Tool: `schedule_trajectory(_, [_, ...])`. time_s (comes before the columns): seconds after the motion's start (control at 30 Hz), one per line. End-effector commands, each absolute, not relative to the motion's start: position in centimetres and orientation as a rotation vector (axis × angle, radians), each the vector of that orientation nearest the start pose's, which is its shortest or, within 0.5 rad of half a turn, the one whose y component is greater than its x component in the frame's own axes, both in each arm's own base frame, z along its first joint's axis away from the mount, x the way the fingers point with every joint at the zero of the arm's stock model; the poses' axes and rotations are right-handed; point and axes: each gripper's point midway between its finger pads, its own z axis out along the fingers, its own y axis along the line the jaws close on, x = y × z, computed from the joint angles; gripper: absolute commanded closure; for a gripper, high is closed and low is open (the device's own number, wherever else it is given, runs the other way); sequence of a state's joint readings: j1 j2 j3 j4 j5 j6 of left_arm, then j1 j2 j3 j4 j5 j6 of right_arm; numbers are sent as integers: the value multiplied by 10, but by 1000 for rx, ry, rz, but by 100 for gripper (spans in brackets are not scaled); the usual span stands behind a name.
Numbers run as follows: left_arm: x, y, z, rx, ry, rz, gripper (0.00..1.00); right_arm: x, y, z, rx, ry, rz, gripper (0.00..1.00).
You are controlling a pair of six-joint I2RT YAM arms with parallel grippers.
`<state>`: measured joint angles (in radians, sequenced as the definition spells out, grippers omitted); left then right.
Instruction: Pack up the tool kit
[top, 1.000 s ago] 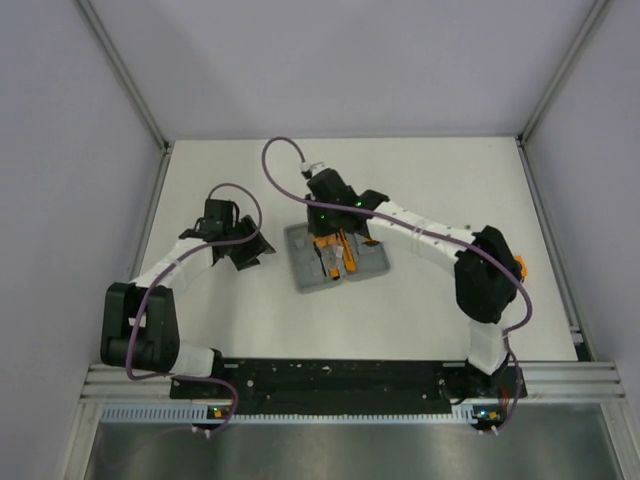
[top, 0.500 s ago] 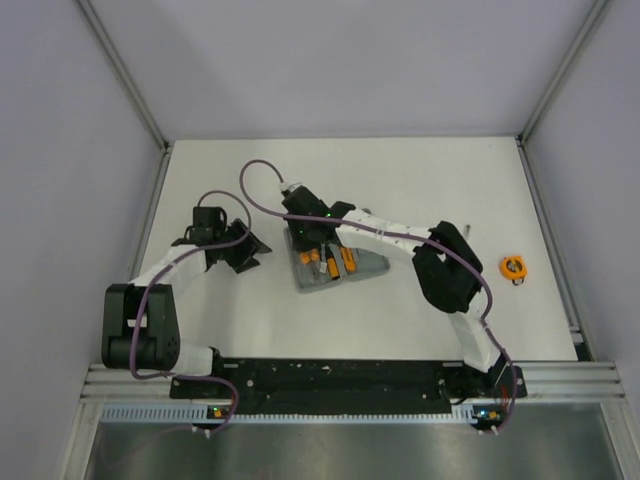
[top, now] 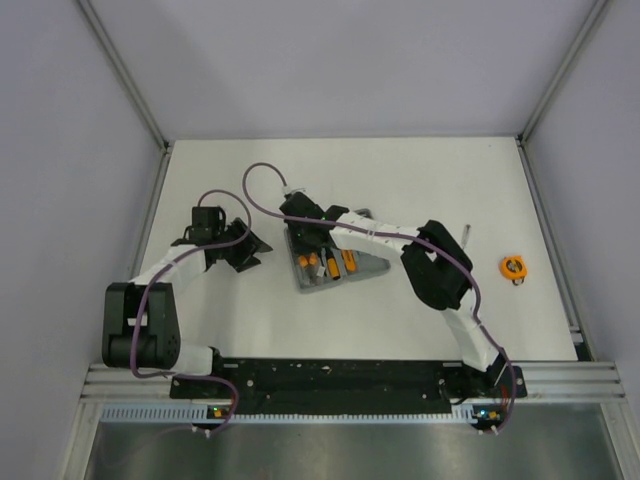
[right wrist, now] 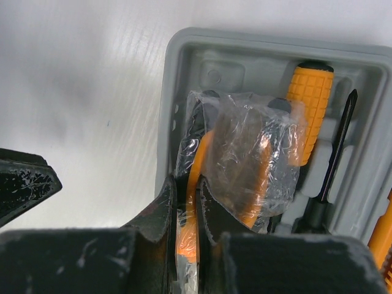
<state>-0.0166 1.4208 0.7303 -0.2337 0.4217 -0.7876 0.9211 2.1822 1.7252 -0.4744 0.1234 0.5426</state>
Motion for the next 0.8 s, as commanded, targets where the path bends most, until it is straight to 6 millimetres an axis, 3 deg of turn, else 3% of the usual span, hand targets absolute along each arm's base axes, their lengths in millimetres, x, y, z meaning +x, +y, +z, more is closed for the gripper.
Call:
schedule_trajectory(0.0, [321, -105, 69, -779, 2443, -868, 44, 343, 445, 70, -351, 2441, 476, 100])
schedule_trajectory(0.07, [321, -105, 69, -778, 2444, -872, 45, 343, 445, 67, -344, 2444, 470, 98])
schedule_trajectory(0.17, [321, -104, 68, -783, 2445, -872, 44, 345, 446, 68, -336, 2443, 470, 84])
schedule_trajectory(0.27, [321, -104, 69, -778, 2444, -871, 45, 345, 447, 75, -337, 2432, 486, 76])
schedule_trajectory(0.53, [321, -105, 67, -778, 2449, -876, 44, 343, 451, 91, -326, 2419, 539, 68])
schedule_trajectory(0.77, [323, -111, 72, -752, 2435, -937, 43, 344, 449, 129, -310, 2352, 574, 66])
